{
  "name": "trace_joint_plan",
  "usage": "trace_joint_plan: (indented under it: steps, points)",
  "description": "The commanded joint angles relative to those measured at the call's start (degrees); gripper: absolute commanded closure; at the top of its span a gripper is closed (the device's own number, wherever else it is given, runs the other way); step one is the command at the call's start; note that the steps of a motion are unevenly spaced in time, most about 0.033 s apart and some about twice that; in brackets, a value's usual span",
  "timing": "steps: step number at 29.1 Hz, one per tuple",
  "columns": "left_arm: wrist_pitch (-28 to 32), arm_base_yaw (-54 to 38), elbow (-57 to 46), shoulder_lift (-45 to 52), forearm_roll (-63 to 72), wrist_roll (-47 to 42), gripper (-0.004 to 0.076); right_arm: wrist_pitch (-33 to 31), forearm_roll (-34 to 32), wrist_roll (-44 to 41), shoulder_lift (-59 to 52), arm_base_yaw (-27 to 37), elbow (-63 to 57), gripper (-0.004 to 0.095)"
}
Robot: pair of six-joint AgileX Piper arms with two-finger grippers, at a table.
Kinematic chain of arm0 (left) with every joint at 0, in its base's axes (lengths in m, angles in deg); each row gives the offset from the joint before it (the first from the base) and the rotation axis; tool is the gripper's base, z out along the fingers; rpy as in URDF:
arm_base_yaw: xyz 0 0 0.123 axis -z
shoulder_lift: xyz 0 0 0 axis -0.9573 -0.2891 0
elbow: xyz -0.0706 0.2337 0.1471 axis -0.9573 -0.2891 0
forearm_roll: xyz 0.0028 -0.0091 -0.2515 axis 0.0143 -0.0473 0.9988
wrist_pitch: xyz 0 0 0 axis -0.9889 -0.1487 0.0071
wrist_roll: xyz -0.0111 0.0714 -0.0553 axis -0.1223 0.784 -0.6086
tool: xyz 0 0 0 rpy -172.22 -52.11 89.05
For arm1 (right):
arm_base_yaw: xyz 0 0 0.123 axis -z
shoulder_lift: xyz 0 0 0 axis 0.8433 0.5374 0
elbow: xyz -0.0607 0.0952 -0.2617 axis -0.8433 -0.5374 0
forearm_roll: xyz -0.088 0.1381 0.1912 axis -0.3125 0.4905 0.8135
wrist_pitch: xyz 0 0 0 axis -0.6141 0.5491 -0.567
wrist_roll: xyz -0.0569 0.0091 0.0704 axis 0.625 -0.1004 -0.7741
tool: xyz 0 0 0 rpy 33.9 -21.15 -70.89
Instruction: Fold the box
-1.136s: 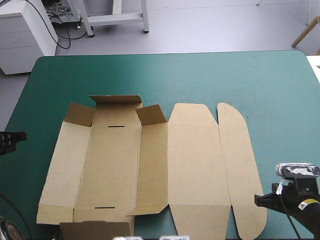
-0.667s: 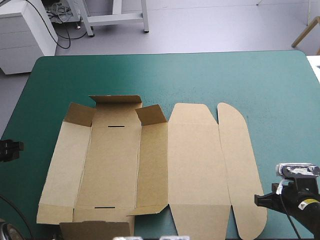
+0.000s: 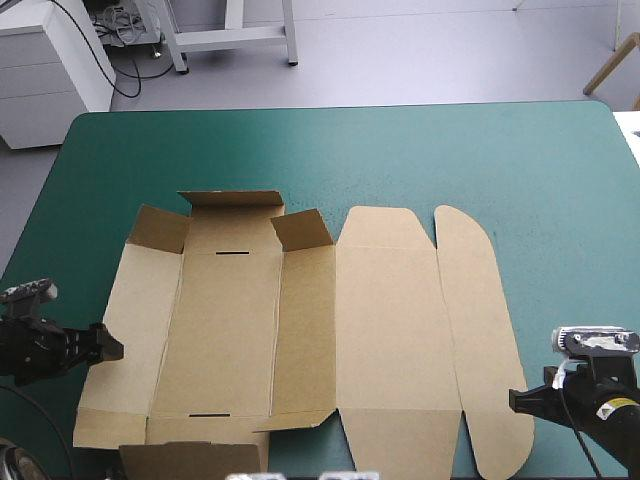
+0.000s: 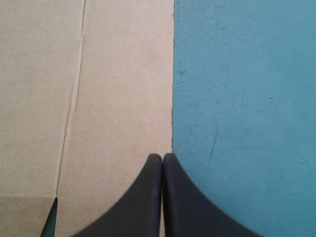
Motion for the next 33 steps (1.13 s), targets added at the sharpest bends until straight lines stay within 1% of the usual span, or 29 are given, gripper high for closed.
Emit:
trace_joint_plan:
  steps: [1, 4, 6, 11, 18, 23, 31, 33]
  points:
    - [2.0, 0.0, -3.4, 1.3, 4.2, 3.6, 0.0022, 2.9, 0.5, 0.4, 0.3, 0.3, 1.3, 0.0927]
    - [2.0, 0.1, -5.0, 0.9, 8.1, 6.3, 0.0031, 2.9, 0.5, 0.4, 0.3, 0.3, 1.3, 0.0927]
    - [1.0, 0.2, -5.8, 0.0, 10.1, 7.1, 0.0036, 2.9, 0.5, 0.4, 0.3, 0.3, 1.3, 0.0927]
    - [-3.2, 0.2, -5.8, -2.3, 10.1, 8.0, 0.0036, 2.9, 0.5, 0.6, 0.3, 0.3, 1.3, 0.0928]
    - [-6.7, 0.2, -5.8, -2.6, 11.8, 8.4, 0.0036, 2.9, 0.6, 0.7, 0.3, 0.3, 1.3, 0.0927]
    - [-7.3, 0.7, -5.8, -2.6, 13.1, 8.4, 0.0036, 2.9, 0.7, 0.7, 0.3, 0.3, 1.3, 0.0927]
    - [-7.3, 5.8, -5.9, -2.6, 13.0, 8.4, 0.0037, 2.8, 0.9, 1.1, 0.3, 0.3, 1.3, 0.0927]
    - [-7.3, 5.9, -5.9, -2.6, 12.8, 8.4, 0.005, 2.8, 0.9, 1.1, 0.3, 0.3, 1.3, 0.0927]
